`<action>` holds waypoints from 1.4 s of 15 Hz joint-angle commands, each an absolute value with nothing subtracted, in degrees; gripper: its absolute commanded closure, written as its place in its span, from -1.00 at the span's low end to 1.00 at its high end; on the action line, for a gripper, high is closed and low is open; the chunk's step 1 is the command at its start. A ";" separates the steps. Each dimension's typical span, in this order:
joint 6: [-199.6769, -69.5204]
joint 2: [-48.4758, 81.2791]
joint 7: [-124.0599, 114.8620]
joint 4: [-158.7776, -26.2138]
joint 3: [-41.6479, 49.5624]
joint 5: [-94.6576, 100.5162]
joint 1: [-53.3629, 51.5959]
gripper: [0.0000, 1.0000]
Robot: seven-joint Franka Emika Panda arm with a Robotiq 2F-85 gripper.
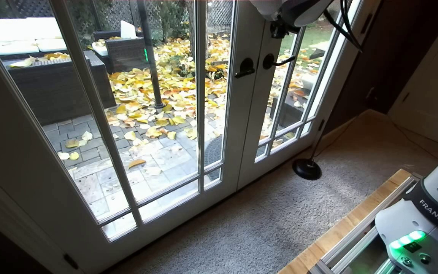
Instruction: Turn the lock of the right door to the right
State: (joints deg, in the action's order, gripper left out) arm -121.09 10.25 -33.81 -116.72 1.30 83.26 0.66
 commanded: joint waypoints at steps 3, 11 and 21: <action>-128.26 11.50 -37.43 -115.68 1.92 91.88 1.85 0.32; -139.83 11.30 -40.56 -115.86 3.13 97.04 4.87 0.84; -155.00 8.16 -41.69 -117.07 4.89 87.89 8.96 0.94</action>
